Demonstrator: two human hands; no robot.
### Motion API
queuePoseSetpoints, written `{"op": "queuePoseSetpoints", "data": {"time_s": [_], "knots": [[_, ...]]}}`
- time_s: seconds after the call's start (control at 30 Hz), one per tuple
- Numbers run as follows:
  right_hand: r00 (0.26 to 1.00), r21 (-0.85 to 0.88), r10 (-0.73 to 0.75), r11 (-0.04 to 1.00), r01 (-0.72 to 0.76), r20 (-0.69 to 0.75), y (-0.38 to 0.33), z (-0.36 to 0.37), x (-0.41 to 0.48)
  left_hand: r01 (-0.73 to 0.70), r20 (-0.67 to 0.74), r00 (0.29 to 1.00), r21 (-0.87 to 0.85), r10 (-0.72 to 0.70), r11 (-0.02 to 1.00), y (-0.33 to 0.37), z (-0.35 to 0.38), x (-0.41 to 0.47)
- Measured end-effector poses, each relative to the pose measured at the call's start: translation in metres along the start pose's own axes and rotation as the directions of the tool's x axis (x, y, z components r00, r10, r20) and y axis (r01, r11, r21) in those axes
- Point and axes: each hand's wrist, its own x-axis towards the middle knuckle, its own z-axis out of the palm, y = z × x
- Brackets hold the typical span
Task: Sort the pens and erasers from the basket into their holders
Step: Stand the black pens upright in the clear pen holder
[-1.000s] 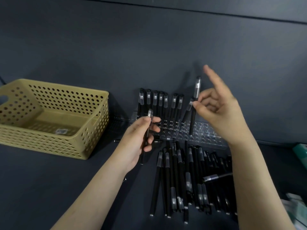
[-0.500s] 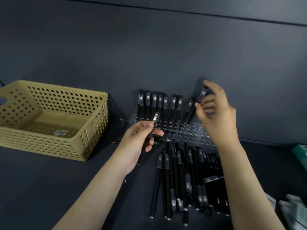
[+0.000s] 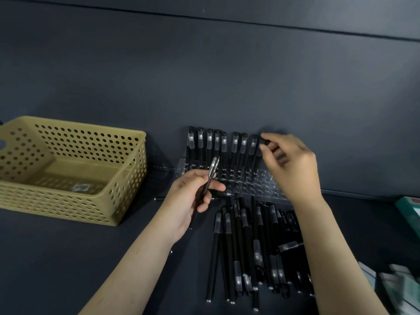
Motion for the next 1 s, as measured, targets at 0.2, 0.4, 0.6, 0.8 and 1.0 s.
{"op": "queuePoseSetpoints", "data": {"time_s": [0.2, 0.4, 0.6, 0.8, 1.0], "knots": [[0.979, 0.247, 0.09, 0.96, -0.134, 0.183, -0.023, -0.007, 0.008, -0.087, 0.063, 0.995, 0.062, 0.083, 0.994, -0.003, 0.001, -0.003], [0.881, 0.451, 0.116, 0.824, -0.343, 0.458, -0.046, -0.006, 0.007, -0.121, 0.096, 0.988, 0.038, 0.117, 0.992, -0.007, 0.005, -0.002], [0.879, 0.414, 0.208, 0.82, -0.396, 0.429, -0.06, 0.001, -0.003, -0.182, 0.102, 0.98, 0.09, 0.173, 0.979, -0.009, 0.008, -0.007], [0.926, 0.491, 0.378, 0.809, -0.323, -0.012, -0.056, -0.022, 0.004, -0.442, 0.16, 0.886, 0.576, 0.436, 0.687, -0.014, -0.007, -0.002], [0.888, 0.347, 0.331, 0.913, -0.215, -0.319, -0.04, -0.039, -0.008, -0.503, 0.439, 0.775, 0.864, 0.453, 0.022, -0.031, -0.025, 0.011]]}}
